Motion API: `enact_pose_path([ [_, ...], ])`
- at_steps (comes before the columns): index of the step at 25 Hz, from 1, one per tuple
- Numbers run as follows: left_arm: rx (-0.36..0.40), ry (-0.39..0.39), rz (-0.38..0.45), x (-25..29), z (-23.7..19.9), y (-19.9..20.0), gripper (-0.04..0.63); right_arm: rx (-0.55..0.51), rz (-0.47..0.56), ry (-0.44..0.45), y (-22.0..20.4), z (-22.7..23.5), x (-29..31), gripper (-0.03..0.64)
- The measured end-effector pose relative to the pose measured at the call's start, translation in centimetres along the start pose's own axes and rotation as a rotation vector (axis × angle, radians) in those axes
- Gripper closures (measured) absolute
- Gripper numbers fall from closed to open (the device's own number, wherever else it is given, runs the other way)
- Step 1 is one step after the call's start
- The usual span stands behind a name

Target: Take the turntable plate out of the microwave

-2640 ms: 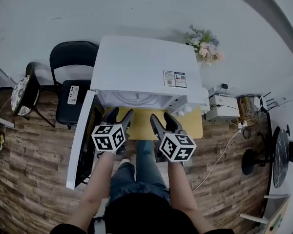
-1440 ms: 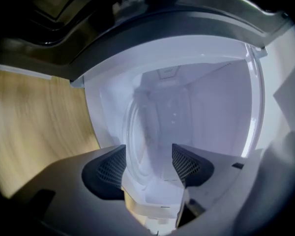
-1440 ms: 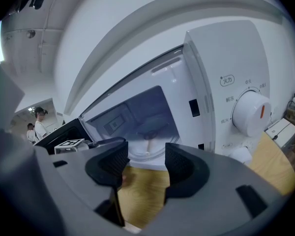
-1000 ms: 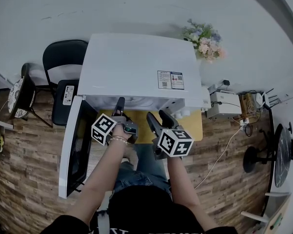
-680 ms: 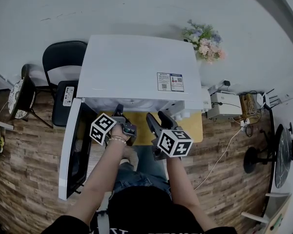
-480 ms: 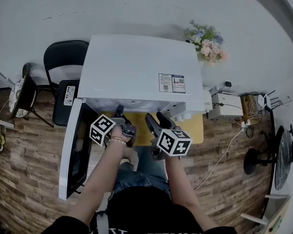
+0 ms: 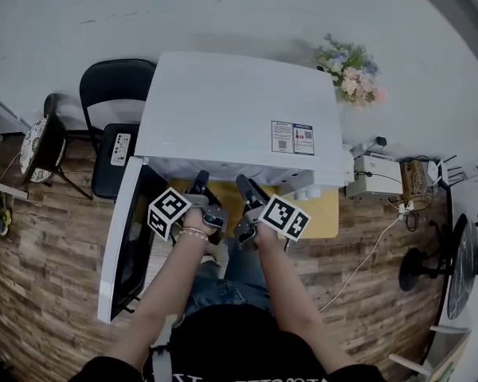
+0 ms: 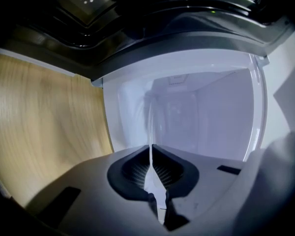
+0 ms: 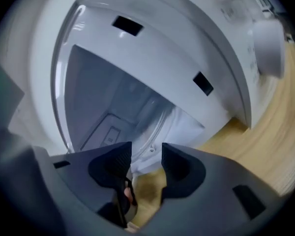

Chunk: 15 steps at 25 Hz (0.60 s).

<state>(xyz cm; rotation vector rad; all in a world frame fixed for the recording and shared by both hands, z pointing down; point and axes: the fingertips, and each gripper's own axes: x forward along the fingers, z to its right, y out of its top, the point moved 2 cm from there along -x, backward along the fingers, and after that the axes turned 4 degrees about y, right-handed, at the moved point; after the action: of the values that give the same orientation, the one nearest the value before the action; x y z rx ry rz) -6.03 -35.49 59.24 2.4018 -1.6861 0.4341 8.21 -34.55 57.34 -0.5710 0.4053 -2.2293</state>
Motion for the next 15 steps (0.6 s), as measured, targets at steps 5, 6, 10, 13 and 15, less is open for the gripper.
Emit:
enact_pose_path([
  [5,-0.007,0.005,-0.012,-0.4,0.2,0.0,0.572,0.228,0.073,0.053,0.3,0.8,1.3,0.428],
  [6,-0.008,0.004,-0.015,-0.4,0.3,0.0,0.572,0.254,0.084,0.062,0.3,0.9,1.5,0.43],
  [10,0.0,0.0,-0.018,-0.6,0.4,0.2,0.572,0.326,0.127,0.085,0.6,1.4,2.4,0.466],
  [13,0.002,0.005,-0.025,-0.7,0.3,0.3,0.572,0.354,0.142,0.102,0.8,1.3,3.0,0.497],
  [15,0.001,0.005,-0.029,-0.7,0.3,0.2,0.572,0.371,0.142,0.111,0.9,1.2,3.5,0.503],
])
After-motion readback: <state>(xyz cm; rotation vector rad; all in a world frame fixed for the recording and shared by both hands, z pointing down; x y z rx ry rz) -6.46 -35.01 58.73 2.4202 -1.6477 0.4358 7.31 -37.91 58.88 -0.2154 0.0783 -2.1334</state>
